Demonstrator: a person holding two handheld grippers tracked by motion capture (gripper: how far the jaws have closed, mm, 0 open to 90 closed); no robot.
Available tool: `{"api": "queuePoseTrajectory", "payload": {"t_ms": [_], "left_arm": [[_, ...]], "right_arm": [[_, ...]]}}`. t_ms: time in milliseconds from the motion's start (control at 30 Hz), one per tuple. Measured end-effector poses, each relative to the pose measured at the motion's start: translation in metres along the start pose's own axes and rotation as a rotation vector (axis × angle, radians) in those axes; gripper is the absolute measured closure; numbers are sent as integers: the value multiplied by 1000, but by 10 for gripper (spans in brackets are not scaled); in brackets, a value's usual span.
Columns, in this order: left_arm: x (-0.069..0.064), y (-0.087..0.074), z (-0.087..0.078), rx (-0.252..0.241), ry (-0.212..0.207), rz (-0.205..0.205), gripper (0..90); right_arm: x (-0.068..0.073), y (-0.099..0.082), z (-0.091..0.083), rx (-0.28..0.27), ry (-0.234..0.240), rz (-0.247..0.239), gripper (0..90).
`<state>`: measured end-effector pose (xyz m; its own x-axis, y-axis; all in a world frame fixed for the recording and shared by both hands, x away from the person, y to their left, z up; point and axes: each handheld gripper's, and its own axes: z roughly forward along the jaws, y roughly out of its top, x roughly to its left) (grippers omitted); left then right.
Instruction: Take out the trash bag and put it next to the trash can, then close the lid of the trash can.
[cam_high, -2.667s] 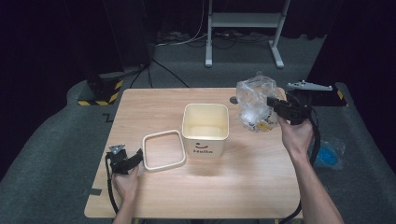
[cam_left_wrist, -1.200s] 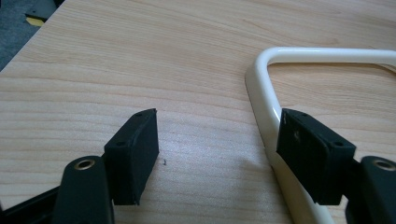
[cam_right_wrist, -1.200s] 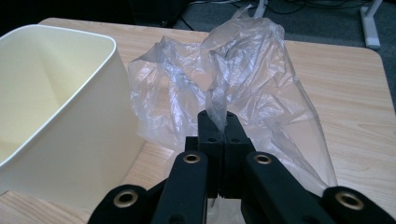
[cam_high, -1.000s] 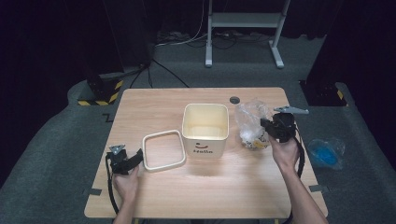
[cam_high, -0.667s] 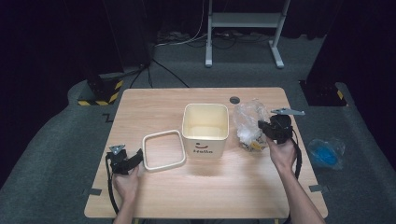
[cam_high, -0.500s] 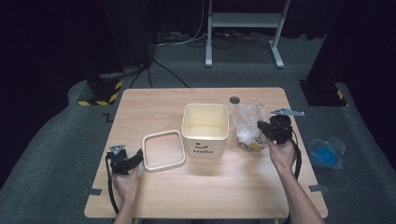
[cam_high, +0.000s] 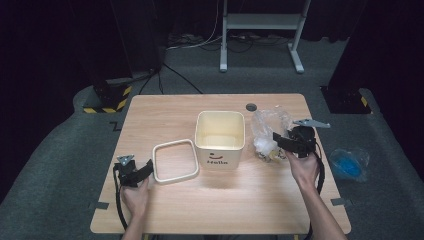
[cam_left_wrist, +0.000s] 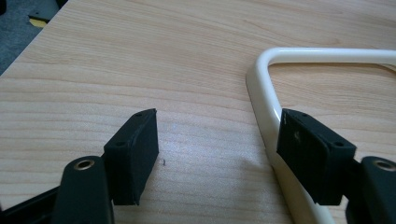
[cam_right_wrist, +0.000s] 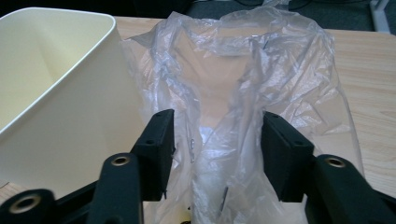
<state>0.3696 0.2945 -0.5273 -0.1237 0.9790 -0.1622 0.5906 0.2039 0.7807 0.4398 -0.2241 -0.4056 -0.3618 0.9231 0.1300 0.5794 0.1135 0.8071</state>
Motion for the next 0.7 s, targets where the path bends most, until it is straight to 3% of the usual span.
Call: {"api": "queuePoseTrajectory", "payload": {"t_ms": [700], "left_arm": [[0, 0, 0, -1, 1, 3, 293]], "right_arm": [[-12, -11, -24, -64, 28, 7, 372]]}}
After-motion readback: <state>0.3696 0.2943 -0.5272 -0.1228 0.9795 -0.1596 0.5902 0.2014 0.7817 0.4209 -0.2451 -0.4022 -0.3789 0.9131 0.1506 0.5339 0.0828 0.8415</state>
